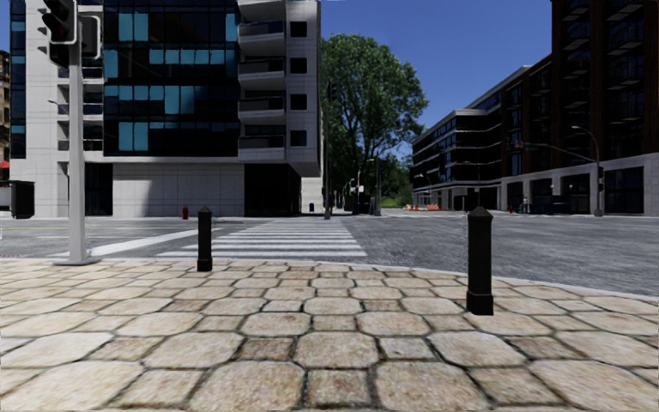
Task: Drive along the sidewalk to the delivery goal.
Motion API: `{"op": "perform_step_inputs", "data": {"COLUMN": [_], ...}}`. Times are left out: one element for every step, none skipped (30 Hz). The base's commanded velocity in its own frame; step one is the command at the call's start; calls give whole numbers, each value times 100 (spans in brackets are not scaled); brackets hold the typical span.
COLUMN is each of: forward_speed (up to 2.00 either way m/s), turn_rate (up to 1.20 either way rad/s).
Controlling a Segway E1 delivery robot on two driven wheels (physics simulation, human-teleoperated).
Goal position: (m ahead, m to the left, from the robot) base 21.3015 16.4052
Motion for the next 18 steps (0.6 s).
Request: {"op": "perform_step_inputs", "data": {"forward_speed": [193, 193, 193, 193, 193, 193, 193, 193, 193, 193, 193, 193, 193, 193, 193, 193, 193, 193], "turn_rate": [29, 29, 29, 29, 29, 29, 29, 29, 29, 29, 29, 29, 29, 29, 28, 28, 22, 8]}}
